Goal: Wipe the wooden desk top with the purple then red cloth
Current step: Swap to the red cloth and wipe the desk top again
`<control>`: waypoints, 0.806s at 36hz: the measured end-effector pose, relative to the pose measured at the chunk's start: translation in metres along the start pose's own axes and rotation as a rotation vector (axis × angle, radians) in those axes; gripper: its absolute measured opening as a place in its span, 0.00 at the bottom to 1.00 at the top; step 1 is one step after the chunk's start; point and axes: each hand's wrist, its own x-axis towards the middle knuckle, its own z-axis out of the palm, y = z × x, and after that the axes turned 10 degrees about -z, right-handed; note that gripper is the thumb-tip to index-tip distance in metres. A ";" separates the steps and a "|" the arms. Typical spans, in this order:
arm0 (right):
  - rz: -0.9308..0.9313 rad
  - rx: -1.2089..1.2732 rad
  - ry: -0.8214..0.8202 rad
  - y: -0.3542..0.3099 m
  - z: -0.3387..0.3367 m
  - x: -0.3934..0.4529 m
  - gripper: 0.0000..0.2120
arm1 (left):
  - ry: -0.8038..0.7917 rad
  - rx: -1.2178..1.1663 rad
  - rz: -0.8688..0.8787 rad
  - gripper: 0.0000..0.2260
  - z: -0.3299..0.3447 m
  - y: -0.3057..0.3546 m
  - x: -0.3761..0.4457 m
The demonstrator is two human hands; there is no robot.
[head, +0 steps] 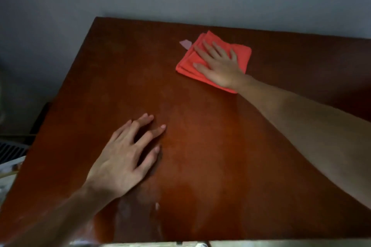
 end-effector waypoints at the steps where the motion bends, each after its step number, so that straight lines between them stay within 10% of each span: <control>1: 0.004 0.001 0.002 -0.012 0.003 -0.015 0.32 | 0.012 -0.001 0.001 0.24 0.000 0.000 0.001; 15: -0.295 -0.038 0.032 -0.188 0.047 -0.270 0.34 | 0.282 -0.179 -0.156 0.15 -0.011 -0.010 -0.021; 29: -0.635 -0.089 -0.119 -0.115 0.016 -0.174 0.30 | 0.032 0.090 -0.125 0.23 -0.034 -0.078 -0.029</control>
